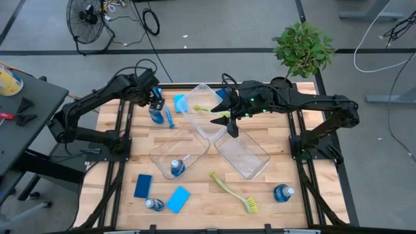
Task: Pick & Place Kitchen Sink Supplies
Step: Put the blue dishwashing liquid into the left transparent bin
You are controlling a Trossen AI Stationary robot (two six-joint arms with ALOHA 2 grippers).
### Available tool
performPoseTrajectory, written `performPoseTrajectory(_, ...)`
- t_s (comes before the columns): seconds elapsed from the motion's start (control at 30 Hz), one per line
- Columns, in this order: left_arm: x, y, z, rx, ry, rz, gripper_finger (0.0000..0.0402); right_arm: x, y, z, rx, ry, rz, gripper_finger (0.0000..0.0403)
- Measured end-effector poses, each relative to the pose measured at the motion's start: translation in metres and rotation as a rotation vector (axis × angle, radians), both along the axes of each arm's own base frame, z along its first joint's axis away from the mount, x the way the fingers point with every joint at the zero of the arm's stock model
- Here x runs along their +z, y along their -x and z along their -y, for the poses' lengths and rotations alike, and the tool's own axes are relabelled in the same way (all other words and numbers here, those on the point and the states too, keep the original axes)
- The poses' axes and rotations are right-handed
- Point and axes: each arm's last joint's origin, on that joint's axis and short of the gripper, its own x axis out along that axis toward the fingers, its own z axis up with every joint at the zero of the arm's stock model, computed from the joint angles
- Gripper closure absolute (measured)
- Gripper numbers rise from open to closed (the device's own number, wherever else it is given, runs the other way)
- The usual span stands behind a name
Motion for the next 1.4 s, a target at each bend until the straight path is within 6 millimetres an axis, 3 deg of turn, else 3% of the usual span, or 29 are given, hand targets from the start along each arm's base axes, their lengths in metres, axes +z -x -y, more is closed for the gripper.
performPoseTrajectory(0.5, -0.014, -0.009, -0.008, -0.02, 0.027, -0.082, 0.0164, 0.0, 0.0, 0.006, -0.02, 0.001, 0.0, 0.0195)
performPoseTrajectory(1.4, -0.014, -0.008, -0.008, -0.028, 0.028, -0.084, 0.0164, 0.0, 0.0, 0.007, -0.022, -0.001, 0.0, 0.0195)
